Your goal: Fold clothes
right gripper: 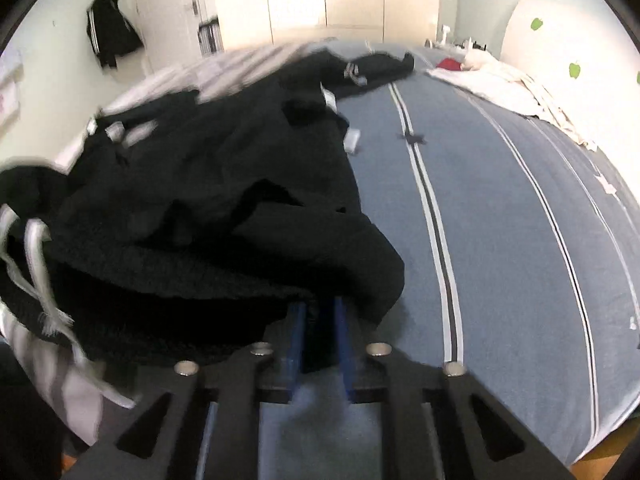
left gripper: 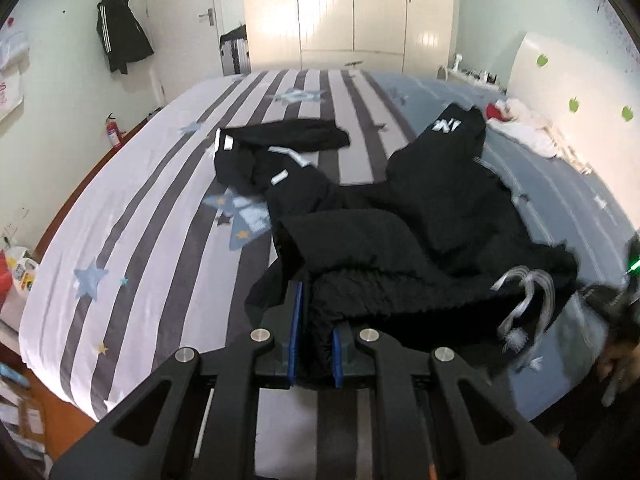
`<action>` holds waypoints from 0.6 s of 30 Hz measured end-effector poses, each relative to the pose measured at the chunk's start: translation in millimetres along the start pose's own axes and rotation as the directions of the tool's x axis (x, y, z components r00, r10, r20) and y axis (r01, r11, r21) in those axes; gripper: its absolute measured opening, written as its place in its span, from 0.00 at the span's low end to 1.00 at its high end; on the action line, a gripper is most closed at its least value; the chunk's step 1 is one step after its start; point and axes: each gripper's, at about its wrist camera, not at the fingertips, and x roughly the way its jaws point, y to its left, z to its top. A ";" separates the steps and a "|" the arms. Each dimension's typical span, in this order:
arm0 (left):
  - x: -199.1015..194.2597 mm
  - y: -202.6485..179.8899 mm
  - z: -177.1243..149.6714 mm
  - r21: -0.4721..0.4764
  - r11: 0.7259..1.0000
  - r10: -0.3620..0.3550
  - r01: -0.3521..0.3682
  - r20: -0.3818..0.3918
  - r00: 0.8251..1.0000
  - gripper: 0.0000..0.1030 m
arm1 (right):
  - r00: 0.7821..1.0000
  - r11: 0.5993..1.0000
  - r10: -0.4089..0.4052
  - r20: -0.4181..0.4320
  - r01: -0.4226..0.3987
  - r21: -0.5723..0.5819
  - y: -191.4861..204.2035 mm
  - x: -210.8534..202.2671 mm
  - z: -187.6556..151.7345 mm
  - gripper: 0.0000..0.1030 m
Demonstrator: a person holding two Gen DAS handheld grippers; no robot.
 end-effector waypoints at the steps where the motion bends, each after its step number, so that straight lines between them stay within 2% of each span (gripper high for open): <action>1: 3.3 0.6 -3.3 0.007 1.000 0.012 -0.012 -0.004 1.000 0.10 | 0.999 1.000 -0.002 0.039 0.002 0.008 -1.2 -11.1 3.7 0.04; 3: 11.3 2.2 -9.8 0.011 1.000 0.027 -0.026 -0.024 0.999 0.10 | 0.996 0.999 0.012 0.092 -0.015 0.039 -6.7 -33.1 11.8 0.03; 6: 20.9 2.3 -20.9 -0.014 1.000 0.005 -0.006 -0.068 0.998 0.10 | 0.991 0.998 0.022 0.133 -0.029 0.057 -11.1 -59.5 18.5 0.03; 11: 20.8 -12.6 -30.7 0.043 0.999 0.017 -0.015 -0.040 0.999 0.10 | 0.990 0.999 0.013 0.143 -0.020 0.047 -17.4 -80.0 16.6 0.03; 14: 24.1 -14.8 -17.4 0.023 1.000 0.009 -0.009 -0.012 1.000 0.08 | 0.988 0.998 0.014 0.156 -0.024 0.059 -19.5 -76.7 30.1 0.03; 18: 44.6 -15.8 28.6 0.005 1.000 0.018 -0.018 0.021 1.000 0.07 | 0.985 0.998 0.011 0.171 -0.022 0.062 -20.9 -54.5 75.3 0.03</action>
